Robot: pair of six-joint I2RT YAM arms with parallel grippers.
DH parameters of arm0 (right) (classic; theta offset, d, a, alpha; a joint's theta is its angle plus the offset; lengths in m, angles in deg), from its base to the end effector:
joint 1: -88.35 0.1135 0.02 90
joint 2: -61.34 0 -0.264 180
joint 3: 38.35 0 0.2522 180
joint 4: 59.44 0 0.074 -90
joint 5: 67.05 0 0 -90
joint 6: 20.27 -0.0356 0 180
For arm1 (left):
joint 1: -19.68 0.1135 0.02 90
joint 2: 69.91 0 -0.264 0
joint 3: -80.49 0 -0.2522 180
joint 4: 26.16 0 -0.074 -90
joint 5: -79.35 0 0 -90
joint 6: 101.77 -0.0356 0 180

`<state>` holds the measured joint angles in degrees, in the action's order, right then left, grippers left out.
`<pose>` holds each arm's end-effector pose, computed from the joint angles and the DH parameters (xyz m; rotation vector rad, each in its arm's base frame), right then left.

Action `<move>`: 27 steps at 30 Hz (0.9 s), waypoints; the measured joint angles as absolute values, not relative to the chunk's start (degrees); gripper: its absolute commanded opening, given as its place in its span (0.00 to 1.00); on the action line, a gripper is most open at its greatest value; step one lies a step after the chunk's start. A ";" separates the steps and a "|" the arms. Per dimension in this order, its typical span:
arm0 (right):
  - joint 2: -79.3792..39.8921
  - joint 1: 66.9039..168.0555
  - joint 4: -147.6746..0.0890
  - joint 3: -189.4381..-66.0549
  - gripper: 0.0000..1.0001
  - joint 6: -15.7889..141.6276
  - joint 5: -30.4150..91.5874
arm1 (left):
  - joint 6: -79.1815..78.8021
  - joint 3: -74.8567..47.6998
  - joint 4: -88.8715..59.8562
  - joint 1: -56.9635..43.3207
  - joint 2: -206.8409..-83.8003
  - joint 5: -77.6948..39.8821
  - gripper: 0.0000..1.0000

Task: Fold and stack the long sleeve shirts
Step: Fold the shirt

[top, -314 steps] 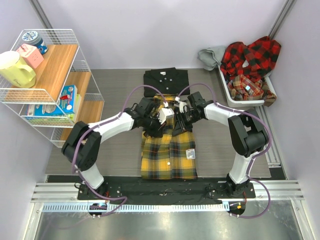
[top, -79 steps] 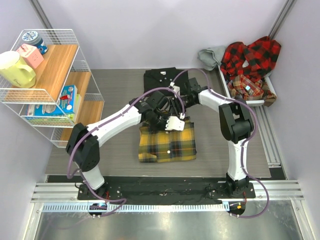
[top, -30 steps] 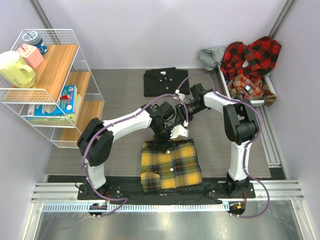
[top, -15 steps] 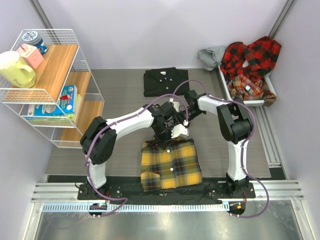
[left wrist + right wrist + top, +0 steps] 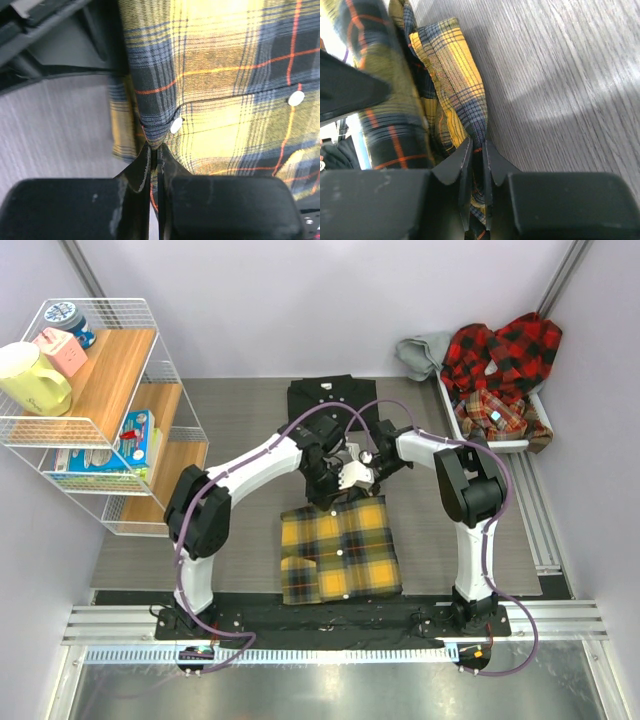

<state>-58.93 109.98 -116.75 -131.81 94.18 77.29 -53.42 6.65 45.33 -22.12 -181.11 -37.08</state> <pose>0.3499 0.1699 0.1335 -1.1199 2.4518 1.3792 0.2812 -0.2727 0.2345 1.9456 2.0636 -0.6662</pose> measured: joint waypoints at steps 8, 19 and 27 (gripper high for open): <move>-59.28 109.81 -116.59 -132.51 0.43 94.22 76.51 | -56.17 8.07 44.78 -21.84 -184.83 -35.51 0.27; -55.70 99.12 -119.83 -135.20 0.74 92.91 72.66 | -50.95 7.48 47.74 -11.74 -179.38 -39.66 0.56; -45.42 96.71 -122.36 -131.88 0.84 91.56 75.65 | -39.52 0.40 47.34 -3.50 -173.59 -46.96 0.62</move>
<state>-45.42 96.71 -122.36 -131.88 91.56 75.65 -39.52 0.40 47.34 -3.50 -173.59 -46.96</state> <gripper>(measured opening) 0.821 0.613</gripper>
